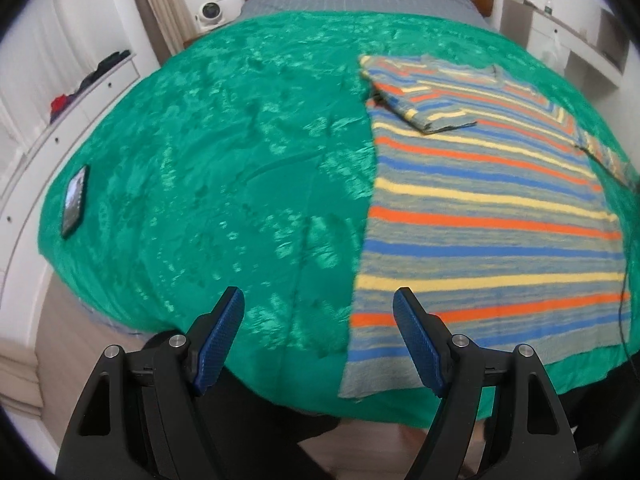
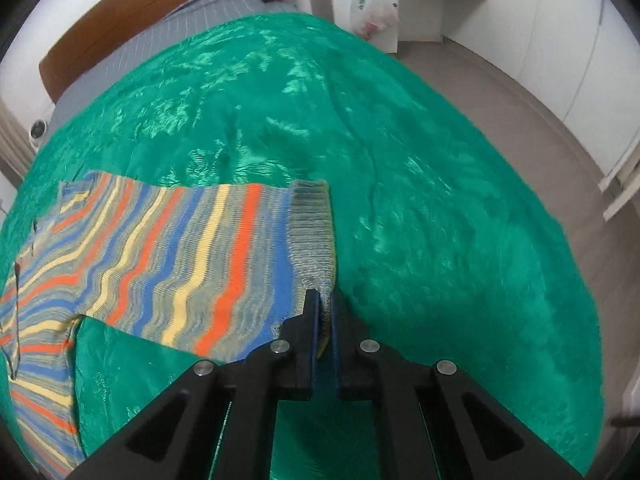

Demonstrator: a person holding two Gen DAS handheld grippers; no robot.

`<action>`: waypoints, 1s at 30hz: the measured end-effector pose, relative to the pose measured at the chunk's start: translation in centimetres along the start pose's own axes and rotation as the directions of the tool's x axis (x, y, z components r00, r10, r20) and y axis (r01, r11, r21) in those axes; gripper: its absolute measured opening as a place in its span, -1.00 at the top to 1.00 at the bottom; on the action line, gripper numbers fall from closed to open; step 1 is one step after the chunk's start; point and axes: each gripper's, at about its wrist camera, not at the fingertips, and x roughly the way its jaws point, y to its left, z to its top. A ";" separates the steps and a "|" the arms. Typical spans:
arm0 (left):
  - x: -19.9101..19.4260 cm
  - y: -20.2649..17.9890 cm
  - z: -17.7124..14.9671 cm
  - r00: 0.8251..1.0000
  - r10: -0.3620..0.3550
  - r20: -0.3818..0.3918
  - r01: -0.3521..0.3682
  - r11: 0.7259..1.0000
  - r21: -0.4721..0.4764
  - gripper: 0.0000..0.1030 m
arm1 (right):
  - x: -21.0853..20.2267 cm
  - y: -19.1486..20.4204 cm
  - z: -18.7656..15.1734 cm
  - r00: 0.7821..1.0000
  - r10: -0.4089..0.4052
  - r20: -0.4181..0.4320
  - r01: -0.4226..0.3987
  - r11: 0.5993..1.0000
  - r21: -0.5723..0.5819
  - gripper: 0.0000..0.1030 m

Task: Fold small clothes

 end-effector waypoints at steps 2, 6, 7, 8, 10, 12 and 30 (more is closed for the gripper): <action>0.2 0.7 -0.1 1.000 0.016 -0.007 -0.016 1.000 -0.005 -0.53 | -0.7 -1.4 -0.4 1.000 -0.028 0.013 0.028 0.999 0.021 0.87; 0.7 1.2 0.4 1.000 0.027 -0.005 -0.026 1.000 0.012 -0.53 | -3.2 -3.0 -0.2 0.996 -0.066 0.057 0.062 0.996 0.065 0.76; 0.9 0.9 1.0 1.000 0.025 -0.001 -0.025 0.999 0.032 -0.53 | -4.0 -2.5 -0.1 0.996 -0.029 0.082 0.025 0.999 0.047 0.71; 1.1 0.5 1.6 1.000 0.023 0.005 -0.023 0.999 0.046 -0.53 | -4.4 -1.7 0.0 0.995 0.008 0.095 -0.010 1.000 0.026 0.71; 0.9 -0.6 3.5 0.999 0.003 0.041 -0.007 0.997 0.081 -0.53 | -4.9 0.7 0.2 0.986 0.134 0.096 -0.130 0.990 -0.044 0.55; 0.6 -1.7 5.4 0.997 -0.027 0.078 0.018 0.993 0.115 -0.54 | -4.1 2.9 0.1 0.977 0.204 0.060 -0.198 0.975 -0.098 0.38; 14.4 -13.4 16.7 0.970 -0.217 -0.108 0.237 0.763 0.601 -0.06 | -12.7 3.9 -11.9 0.969 0.225 0.097 -0.209 0.966 -0.152 0.36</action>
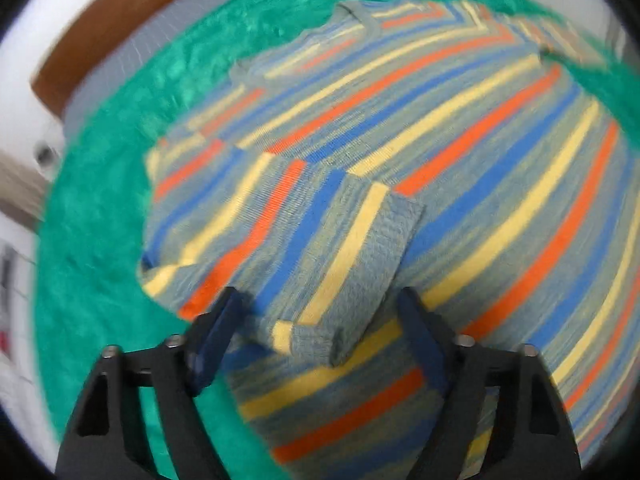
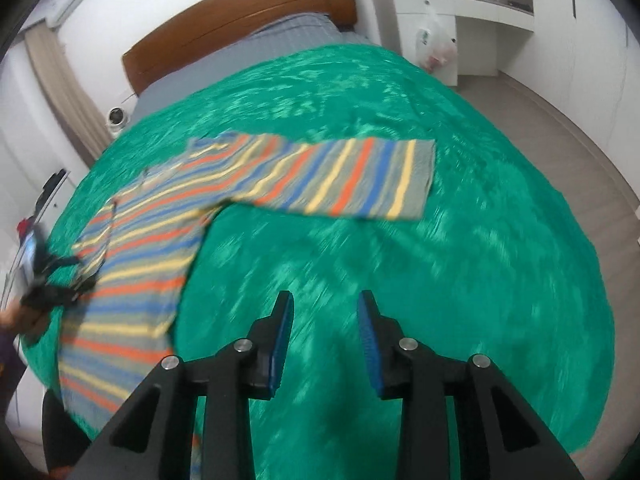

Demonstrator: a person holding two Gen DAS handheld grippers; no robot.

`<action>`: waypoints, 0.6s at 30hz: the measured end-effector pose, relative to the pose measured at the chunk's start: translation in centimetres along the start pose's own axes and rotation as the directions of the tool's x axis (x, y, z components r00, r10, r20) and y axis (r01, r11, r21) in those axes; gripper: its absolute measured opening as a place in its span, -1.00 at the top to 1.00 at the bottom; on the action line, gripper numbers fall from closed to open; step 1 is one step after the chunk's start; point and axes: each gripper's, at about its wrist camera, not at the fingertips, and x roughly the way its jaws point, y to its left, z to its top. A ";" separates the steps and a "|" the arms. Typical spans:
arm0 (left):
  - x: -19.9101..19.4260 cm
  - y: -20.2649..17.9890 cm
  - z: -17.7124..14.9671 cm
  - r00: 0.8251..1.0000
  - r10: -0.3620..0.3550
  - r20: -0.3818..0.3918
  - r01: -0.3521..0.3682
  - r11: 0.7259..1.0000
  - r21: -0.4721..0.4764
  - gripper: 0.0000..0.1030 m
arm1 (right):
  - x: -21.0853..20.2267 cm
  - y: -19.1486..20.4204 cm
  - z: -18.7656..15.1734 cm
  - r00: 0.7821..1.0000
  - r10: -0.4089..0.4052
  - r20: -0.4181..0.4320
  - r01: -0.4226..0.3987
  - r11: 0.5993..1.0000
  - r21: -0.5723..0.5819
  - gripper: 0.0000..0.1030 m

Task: Fold small clothes

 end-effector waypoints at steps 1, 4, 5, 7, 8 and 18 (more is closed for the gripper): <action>0.0 0.9 0.1 0.998 -0.060 -0.004 0.060 0.996 -0.062 0.80 | -0.3 0.5 -0.8 1.000 0.007 0.003 -0.007 1.000 -0.007 0.36; -2.9 4.5 0.4 0.991 -0.108 0.085 0.125 0.965 -0.232 0.93 | -1.5 2.3 -2.7 1.000 0.020 0.019 -0.019 0.999 -0.029 0.36; -4.2 6.4 0.2 0.986 -0.104 0.130 0.140 0.941 -0.307 0.93 | -1.4 2.8 -2.8 0.999 0.026 0.023 -0.026 0.999 -0.032 0.36; -6.5 11.4 -1.1 0.976 -0.064 0.206 0.159 0.860 -0.485 0.93 | -1.8 3.5 -3.6 0.999 0.038 0.032 -0.037 0.999 -0.033 0.36; -6.9 13.5 -2.1 0.975 -0.027 0.220 0.151 0.808 -0.569 0.93 | -1.8 3.9 -3.7 0.998 0.045 0.037 -0.044 0.998 -0.034 0.36; -3.0 24.4 -12.8 0.957 0.246 -0.154 -0.245 0.402 -0.882 0.96 | 0.0 7.2 -4.7 0.996 0.090 0.005 -0.090 0.994 -0.054 0.36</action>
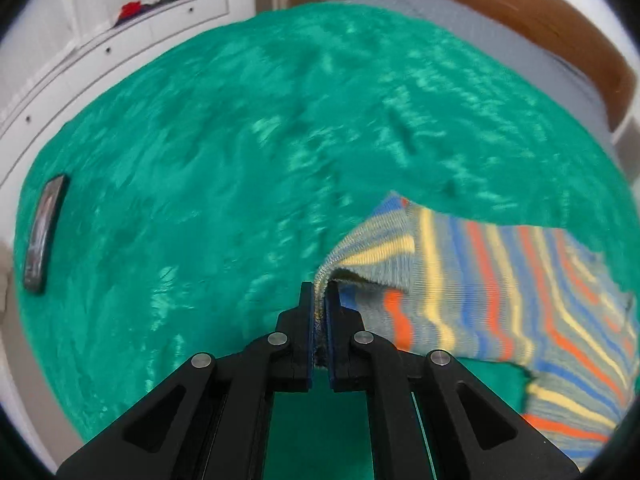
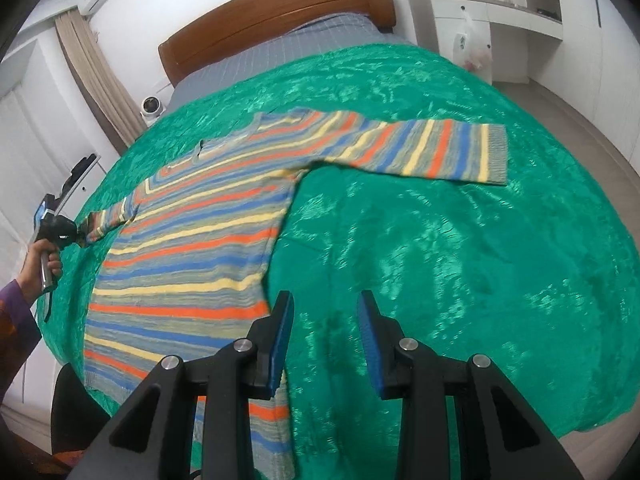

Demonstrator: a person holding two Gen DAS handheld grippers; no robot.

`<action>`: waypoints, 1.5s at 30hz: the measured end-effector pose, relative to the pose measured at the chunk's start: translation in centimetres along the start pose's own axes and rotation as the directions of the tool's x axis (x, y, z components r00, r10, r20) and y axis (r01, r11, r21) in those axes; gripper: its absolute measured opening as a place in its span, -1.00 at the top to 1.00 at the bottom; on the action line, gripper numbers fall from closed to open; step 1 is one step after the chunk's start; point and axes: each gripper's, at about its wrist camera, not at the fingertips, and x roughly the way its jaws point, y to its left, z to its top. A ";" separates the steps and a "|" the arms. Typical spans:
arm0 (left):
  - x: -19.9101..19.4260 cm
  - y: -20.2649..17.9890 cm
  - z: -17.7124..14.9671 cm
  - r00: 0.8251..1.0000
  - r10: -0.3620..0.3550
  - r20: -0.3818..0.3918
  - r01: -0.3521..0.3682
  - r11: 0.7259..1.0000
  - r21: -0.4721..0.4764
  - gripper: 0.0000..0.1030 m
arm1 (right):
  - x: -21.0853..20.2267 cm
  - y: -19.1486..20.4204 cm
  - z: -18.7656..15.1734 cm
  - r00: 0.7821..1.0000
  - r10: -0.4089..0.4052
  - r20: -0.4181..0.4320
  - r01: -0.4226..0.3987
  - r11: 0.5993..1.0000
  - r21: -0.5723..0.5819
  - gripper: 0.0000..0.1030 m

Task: Fold small clothes

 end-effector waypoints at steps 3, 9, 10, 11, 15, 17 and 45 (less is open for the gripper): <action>0.6 -0.1 -0.1 1.000 0.012 0.000 -0.012 1.000 0.008 0.96 | 0.3 0.5 -0.3 1.000 -0.007 -0.013 0.007 1.000 -0.015 0.35; 2.5 0.9 0.5 0.996 -0.060 -0.071 0.057 0.998 -0.033 0.90 | 0.5 1.0 -0.5 1.000 -0.015 -0.025 0.015 1.000 -0.021 0.36; 2.4 1.9 0.8 0.993 -0.094 -0.070 0.088 0.993 -0.074 0.71 | 0.5 1.1 -0.6 1.000 -0.014 -0.027 0.014 1.000 -0.021 0.36; 2.0 2.9 0.9 0.992 -0.108 -0.067 0.100 0.989 -0.111 0.64 | 0.4 1.1 -0.6 1.000 -0.015 -0.027 0.015 1.000 -0.022 0.36; 1.4 6.3 1.0 0.985 -0.157 -0.065 0.143 0.972 -0.184 0.46 | 0.7 1.3 -1.0 0.999 -0.014 -0.039 0.013 1.000 -0.023 0.35; 0.9 6.9 0.6 0.975 -0.209 -0.069 0.195 0.966 -0.170 0.42 | 1.0 1.4 -1.1 0.999 -0.010 -0.049 0.009 1.000 -0.024 0.35; -6.3 2.6 -19.3 0.976 -0.206 0.076 0.184 0.957 0.226 -0.99 | 2.2 -1.6 -3.0 0.974 -0.202 0.099 0.208 0.976 -0.057 -0.02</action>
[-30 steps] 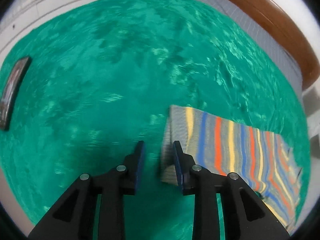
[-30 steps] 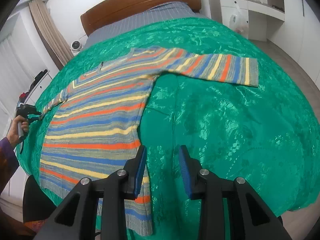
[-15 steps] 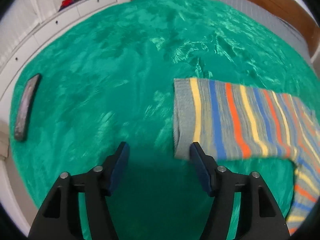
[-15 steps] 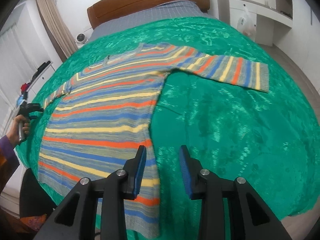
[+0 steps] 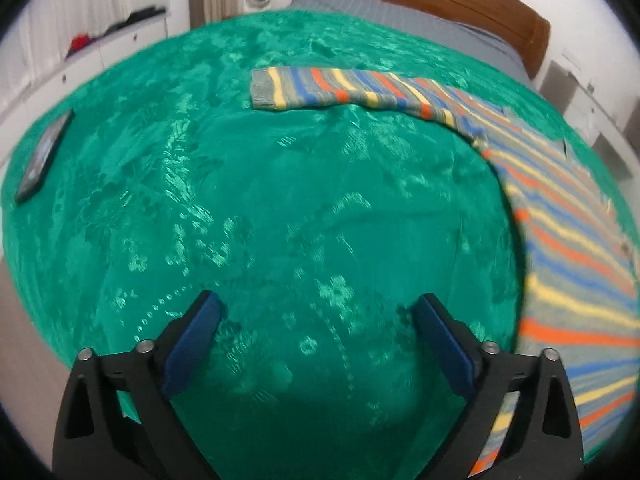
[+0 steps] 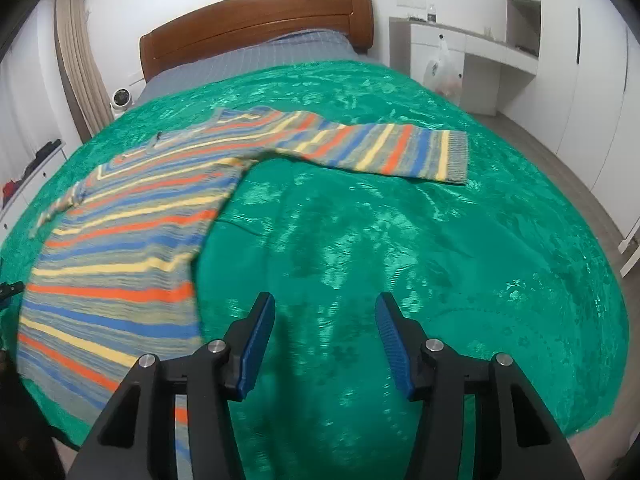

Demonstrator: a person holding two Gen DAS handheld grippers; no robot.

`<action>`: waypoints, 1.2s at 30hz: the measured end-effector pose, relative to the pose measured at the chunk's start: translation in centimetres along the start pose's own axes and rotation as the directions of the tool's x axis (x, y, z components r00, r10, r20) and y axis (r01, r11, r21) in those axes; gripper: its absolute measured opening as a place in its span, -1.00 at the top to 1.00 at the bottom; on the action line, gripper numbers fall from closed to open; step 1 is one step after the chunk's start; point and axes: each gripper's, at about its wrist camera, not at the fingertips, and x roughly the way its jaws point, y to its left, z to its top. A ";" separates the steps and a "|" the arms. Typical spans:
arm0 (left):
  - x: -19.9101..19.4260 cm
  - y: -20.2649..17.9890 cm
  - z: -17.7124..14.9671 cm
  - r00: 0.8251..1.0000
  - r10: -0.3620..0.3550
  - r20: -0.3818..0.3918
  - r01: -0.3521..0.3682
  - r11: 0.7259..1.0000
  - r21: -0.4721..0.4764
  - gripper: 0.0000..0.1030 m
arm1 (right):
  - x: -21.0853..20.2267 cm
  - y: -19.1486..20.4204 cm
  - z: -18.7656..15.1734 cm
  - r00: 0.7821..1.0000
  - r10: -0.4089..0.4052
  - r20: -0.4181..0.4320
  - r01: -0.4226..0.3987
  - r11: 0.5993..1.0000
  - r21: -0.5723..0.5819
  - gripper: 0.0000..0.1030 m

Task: Fold small clothes

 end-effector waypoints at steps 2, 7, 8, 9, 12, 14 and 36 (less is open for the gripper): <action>0.2 -0.6 -0.5 1.000 0.023 0.021 -0.024 0.999 0.036 -0.99 | 0.4 -0.4 -0.8 1.000 -0.012 0.009 0.012 1.000 0.000 -0.02; 0.2 -0.2 -0.5 0.999 0.005 0.045 -0.006 1.000 0.013 -0.99 | -0.3 -1.5 -3.5 0.999 -0.032 0.042 0.029 0.996 0.081 -0.07; 0.1 -0.2 -0.9 0.999 0.004 0.050 -0.005 1.000 0.009 -0.99 | -0.6 -1.6 -3.6 0.998 -0.035 0.049 0.030 0.996 0.089 -0.08; 0.0 -0.3 -1.1 0.998 0.006 0.055 -0.006 1.000 0.009 -0.99 | -1.1 -1.6 -3.4 0.997 -0.039 0.069 0.032 0.995 0.093 -0.09; -0.2 -0.4 -1.6 0.998 0.010 0.062 -0.010 1.000 0.010 -0.99 | -1.5 -1.5 -3.0 0.994 -0.061 0.094 0.052 0.994 0.094 -0.21; -0.2 -0.3 -1.6 0.998 -0.003 0.063 0.003 1.000 0.002 -0.99 | -1.1 -1.4 -3.2 0.995 -0.060 0.075 0.053 0.994 0.094 -0.21; -0.3 -0.6 -1.8 0.997 0.005 0.073 -0.005 1.000 0.009 -0.99 | -0.5 -1.2 -3.6 0.997 -0.061 0.045 0.056 0.994 0.095 -0.25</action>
